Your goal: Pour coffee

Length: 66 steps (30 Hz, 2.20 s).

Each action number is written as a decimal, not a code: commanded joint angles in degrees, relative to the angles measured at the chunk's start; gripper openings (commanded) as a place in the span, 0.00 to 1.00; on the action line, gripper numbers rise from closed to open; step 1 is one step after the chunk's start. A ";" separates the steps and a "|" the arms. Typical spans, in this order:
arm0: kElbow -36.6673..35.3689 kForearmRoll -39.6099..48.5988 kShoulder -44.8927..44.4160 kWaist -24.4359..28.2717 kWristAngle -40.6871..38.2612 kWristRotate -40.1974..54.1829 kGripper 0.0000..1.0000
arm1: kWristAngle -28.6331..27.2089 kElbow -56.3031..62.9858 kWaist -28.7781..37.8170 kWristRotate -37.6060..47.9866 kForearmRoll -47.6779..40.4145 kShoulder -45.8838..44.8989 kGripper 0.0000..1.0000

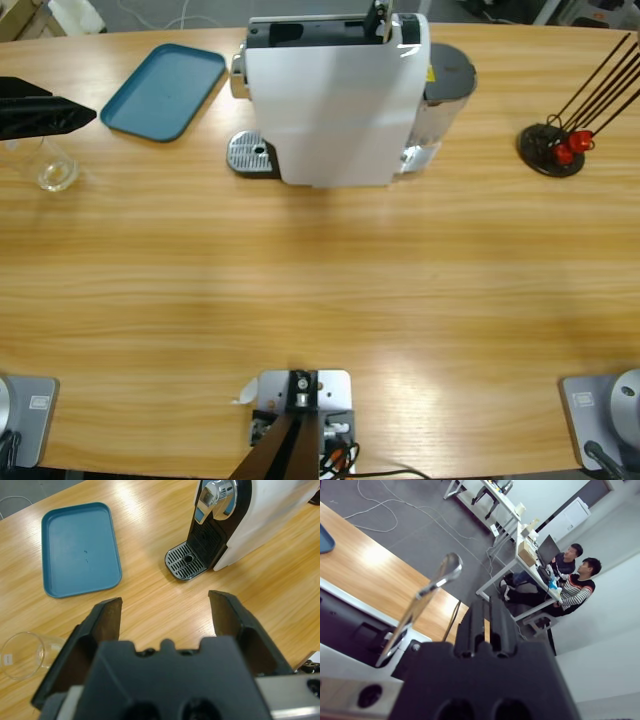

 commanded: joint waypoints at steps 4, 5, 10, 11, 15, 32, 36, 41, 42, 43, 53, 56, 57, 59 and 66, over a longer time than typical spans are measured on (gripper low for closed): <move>1.79 -0.13 2.16 -0.35 -0.75 0.40 0.73 | 2.22 -4.73 -0.49 -1.42 -0.32 7.57 0.00; 1.77 -0.18 2.19 -0.35 -0.75 0.40 0.73 | 2.36 -4.77 -0.49 -1.40 -0.32 7.99 0.00; 1.63 -0.18 2.51 -0.35 -0.75 0.40 0.73 | 4.20 -5.58 -0.49 -1.33 -0.23 10.07 0.00; 1.63 -0.18 2.54 -0.35 -0.75 0.40 0.73 | 4.57 -5.65 -0.49 -1.32 -0.23 10.53 0.00; 1.63 -0.18 2.51 -0.35 -0.75 0.48 0.74 | 5.73 -6.56 -0.48 -1.16 -0.09 11.79 0.00; 1.54 -0.18 2.86 -0.35 -0.80 0.48 0.75 | 7.59 -11.87 4.82 4.45 4.79 18.37 0.00; 1.54 -0.20 3.07 -0.35 -0.75 0.48 0.75 | 8.44 -11.97 5.48 6.77 6.39 19.56 0.00; 1.54 -0.11 3.03 -0.35 -0.75 0.48 0.75 | 9.56 -12.03 5.48 8.39 6.80 20.83 0.00; 1.57 -0.09 3.03 -0.35 -0.75 0.48 0.75 | 9.88 -12.06 5.48 8.77 6.80 21.20 0.00; 1.56 -0.09 3.03 -0.35 -0.75 0.48 0.75 | 10.11 -12.06 5.48 9.09 6.80 21.48 0.00; 1.63 0.35 2.95 -0.35 -0.75 0.48 0.75 | 11.80 -12.06 5.48 11.59 6.71 23.71 0.00; 1.63 0.47 3.00 -0.35 -0.69 0.48 0.75 | 11.97 -11.89 5.48 12.55 6.60 24.31 0.00; 1.63 0.50 3.03 -0.35 -0.68 0.47 0.75 | 12.13 -11.85 5.48 12.83 6.50 24.43 0.00; 1.63 0.54 3.03 -0.35 -0.66 0.48 0.75 | 12.39 -11.80 5.48 13.34 6.29 24.68 0.00; 1.63 1.03 3.03 -0.35 -0.66 0.47 0.75 | 12.74 -10.04 5.48 14.14 4.72 24.83 0.00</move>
